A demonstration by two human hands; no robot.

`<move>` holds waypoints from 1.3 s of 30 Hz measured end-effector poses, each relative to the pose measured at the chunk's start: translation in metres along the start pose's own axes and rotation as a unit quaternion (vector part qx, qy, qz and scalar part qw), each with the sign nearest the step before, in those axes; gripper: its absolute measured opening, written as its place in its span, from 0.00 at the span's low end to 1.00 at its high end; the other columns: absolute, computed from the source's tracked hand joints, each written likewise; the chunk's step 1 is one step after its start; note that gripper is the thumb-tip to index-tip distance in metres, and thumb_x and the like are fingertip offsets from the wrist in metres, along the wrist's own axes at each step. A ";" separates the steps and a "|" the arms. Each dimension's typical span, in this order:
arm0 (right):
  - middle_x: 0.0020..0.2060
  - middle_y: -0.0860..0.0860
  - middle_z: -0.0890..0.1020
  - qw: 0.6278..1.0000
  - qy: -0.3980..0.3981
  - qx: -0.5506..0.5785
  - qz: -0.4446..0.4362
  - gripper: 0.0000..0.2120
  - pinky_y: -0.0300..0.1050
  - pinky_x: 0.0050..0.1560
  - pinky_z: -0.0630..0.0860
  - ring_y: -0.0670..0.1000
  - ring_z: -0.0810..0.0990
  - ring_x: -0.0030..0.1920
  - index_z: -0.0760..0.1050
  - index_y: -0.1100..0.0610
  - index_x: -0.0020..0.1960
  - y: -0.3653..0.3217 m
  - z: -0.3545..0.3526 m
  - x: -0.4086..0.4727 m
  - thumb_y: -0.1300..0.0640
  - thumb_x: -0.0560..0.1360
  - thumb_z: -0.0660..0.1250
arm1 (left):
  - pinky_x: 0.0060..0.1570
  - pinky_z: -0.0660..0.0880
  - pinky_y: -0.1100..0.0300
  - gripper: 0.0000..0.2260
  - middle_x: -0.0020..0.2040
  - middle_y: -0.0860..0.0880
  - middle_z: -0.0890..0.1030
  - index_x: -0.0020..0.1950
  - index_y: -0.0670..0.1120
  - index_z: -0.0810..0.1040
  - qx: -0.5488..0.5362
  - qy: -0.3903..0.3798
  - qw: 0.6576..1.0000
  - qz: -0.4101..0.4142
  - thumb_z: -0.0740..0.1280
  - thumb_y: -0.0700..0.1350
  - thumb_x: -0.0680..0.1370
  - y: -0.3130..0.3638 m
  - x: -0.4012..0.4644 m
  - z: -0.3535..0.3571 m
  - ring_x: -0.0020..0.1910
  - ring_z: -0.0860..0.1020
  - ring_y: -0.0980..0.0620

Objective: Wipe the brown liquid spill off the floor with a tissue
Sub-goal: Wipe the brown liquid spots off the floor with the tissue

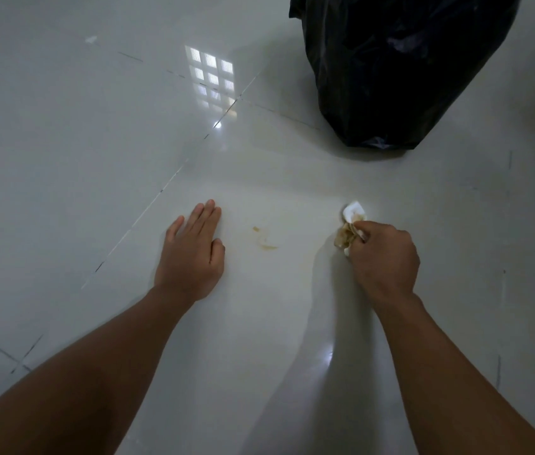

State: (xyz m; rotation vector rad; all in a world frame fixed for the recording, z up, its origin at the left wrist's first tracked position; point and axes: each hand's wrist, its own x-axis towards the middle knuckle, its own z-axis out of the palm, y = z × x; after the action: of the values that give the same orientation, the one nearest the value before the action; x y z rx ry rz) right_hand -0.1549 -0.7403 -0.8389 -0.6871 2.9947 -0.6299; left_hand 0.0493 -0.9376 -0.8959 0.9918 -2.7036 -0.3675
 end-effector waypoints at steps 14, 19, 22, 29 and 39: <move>0.47 0.58 0.83 0.996 -0.025 0.081 0.008 0.13 0.41 0.45 0.74 0.58 0.81 0.46 0.83 0.58 0.54 0.005 0.009 0.011 0.65 0.72 0.66 | 0.75 0.53 0.50 0.26 0.77 0.51 0.62 0.75 0.46 0.64 0.006 0.001 1.000 -0.007 0.51 0.49 0.77 0.000 0.000 0.002 0.77 0.57 0.56; 0.39 0.50 0.79 0.988 -0.064 0.127 0.056 0.11 0.26 0.32 0.67 0.50 0.80 0.38 0.79 0.64 0.54 0.001 0.023 0.024 0.62 0.73 0.67 | 0.74 0.54 0.50 0.27 0.77 0.50 0.63 0.75 0.45 0.64 0.008 0.003 1.000 -0.004 0.49 0.49 0.77 0.001 0.000 0.001 0.76 0.58 0.55; 0.50 0.55 0.77 0.993 -0.087 0.083 -0.009 0.13 0.34 0.44 0.69 0.56 0.79 0.50 0.79 0.61 0.57 -0.018 0.034 0.028 0.59 0.74 0.66 | 0.74 0.54 0.50 0.26 0.76 0.50 0.64 0.75 0.45 0.64 0.005 0.008 1.000 -0.003 0.49 0.49 0.77 0.000 0.000 0.000 0.76 0.59 0.55; 0.41 0.49 0.71 0.967 -0.170 0.077 -0.175 0.12 0.42 0.43 0.69 0.53 0.74 0.44 0.79 0.55 0.56 -0.066 0.058 0.019 0.56 0.73 0.67 | 0.74 0.55 0.50 0.26 0.76 0.50 0.65 0.75 0.46 0.65 -0.001 0.005 1.000 -0.004 0.49 0.49 0.77 -0.001 -0.001 -0.001 0.76 0.59 0.55; 0.40 0.50 0.69 0.922 -0.240 0.046 -0.302 0.12 0.41 0.37 0.63 0.55 0.74 0.43 0.80 0.54 0.55 -0.071 0.042 -0.040 0.55 0.73 0.66 | 0.74 0.52 0.51 0.27 0.77 0.49 0.63 0.76 0.45 0.63 0.002 -0.006 1.000 0.004 0.46 0.51 0.78 -0.002 -0.002 -0.002 0.77 0.57 0.53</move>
State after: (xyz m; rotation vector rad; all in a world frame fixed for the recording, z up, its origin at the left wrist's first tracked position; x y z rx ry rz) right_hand -0.0850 -0.7983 -0.8538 -1.5200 2.2709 -0.4994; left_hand 0.0522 -0.9381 -0.8952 0.9816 -2.7192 -0.3670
